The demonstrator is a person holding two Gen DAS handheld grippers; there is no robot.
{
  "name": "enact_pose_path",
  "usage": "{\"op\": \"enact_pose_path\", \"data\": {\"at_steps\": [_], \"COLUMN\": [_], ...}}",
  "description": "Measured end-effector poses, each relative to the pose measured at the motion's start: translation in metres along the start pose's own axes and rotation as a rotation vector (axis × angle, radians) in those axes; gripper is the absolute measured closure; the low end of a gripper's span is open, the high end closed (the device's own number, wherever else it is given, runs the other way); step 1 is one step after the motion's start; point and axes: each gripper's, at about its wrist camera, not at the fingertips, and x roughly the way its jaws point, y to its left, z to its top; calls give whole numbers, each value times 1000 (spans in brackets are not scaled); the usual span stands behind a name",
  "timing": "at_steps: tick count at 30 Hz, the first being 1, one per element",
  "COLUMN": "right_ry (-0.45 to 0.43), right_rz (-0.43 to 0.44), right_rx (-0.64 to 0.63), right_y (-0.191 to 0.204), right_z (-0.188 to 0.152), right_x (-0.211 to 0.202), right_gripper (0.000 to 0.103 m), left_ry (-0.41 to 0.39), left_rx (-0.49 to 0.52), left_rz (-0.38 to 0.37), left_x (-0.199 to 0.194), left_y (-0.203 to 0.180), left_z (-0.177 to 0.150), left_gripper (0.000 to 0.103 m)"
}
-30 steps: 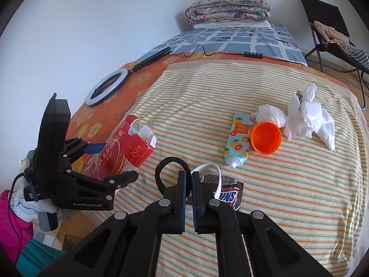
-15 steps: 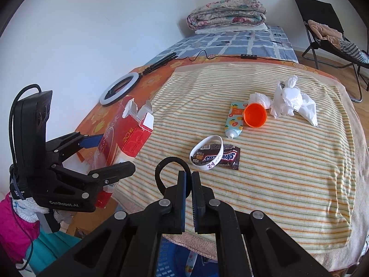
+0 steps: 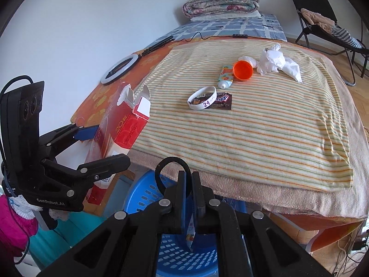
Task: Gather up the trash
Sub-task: 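Lift the red box with the left gripper while the right gripper carries the hair tie to the basket, then lower the red box into the basket and open the left gripper while the right releases the hair tie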
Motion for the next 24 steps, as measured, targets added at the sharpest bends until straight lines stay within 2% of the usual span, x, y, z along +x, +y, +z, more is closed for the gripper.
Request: {"op": "enact_pose_path", "data": {"at_steps": [10,24], "right_ry": [69,131], "right_rz": [-15,-20], "right_rx": [26,55], "right_y": [-9,-19], "right_z": [-37,-58], "right_x": [13,32], "right_gripper": [101,99], "left_ry": [37,68], "left_rx": [-20,8], "left_rz": [-20,-8], "left_x": [14,39], "left_y": [-13,-28], "left_z": [-41,-59], "left_gripper": [15,14]}}
